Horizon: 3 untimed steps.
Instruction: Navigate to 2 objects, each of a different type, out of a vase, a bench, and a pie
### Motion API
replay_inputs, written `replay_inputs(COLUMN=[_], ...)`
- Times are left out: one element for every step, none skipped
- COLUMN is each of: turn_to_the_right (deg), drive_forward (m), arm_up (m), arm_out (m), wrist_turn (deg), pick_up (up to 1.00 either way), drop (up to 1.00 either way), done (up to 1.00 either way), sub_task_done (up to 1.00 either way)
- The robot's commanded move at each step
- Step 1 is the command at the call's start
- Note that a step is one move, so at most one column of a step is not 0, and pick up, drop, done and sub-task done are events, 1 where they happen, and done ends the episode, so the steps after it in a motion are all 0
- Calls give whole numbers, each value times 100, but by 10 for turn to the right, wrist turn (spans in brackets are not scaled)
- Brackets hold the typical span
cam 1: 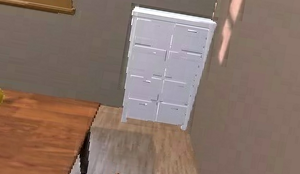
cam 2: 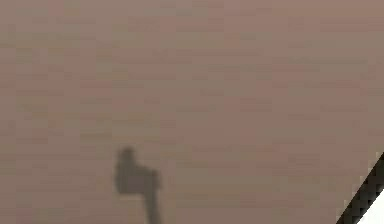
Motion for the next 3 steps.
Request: replay_inputs(turn_to_the_right=[-30,-450,180], drive_forward=[0,0,0], arm_up=[0,0,0], arm_out=[0,0,0], wrist_turn=[0,0,0], pick_up=[0,0,0], drop=[0,0,0], done=[0,0,0], sub_task_done=[0,0,0])
